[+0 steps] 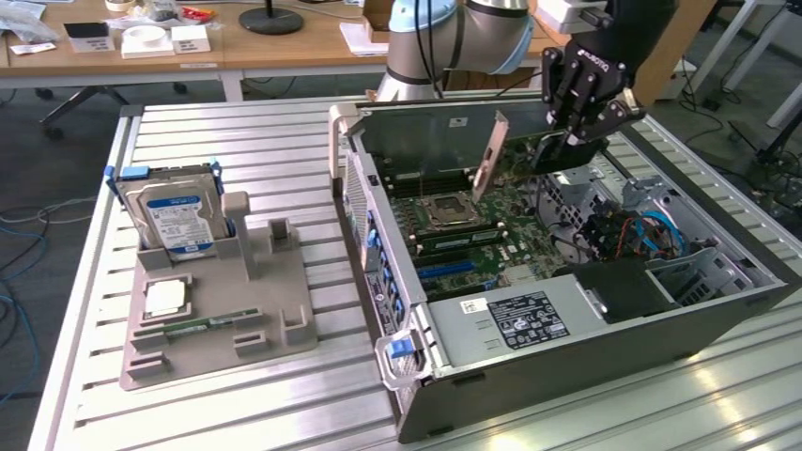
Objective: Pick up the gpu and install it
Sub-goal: 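Insert the gpu into the slot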
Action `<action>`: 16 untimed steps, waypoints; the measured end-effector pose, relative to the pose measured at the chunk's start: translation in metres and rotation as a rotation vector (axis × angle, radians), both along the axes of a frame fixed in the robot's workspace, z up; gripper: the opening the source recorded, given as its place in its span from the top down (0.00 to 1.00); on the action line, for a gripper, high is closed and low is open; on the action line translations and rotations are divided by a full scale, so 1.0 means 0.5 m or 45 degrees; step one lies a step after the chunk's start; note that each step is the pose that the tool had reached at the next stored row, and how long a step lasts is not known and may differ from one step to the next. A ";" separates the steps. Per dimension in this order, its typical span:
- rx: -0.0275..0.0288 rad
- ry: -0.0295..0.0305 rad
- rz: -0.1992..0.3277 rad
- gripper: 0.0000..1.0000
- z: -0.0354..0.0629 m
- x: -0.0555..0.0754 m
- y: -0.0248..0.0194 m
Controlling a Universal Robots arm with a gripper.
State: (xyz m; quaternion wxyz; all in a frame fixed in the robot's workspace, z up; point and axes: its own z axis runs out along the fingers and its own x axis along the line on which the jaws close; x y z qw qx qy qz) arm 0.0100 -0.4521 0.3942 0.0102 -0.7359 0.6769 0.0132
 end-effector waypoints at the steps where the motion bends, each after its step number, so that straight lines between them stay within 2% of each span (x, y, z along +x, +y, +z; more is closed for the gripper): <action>1: -0.0001 0.0000 0.000 0.73 -0.001 -0.003 0.0000; 12: 0.0001 0.0001 -0.051 0.73 -0.015 -0.032 0.0000; 16: -0.0001 0.0001 -0.053 0.73 -0.016 -0.032 -0.0001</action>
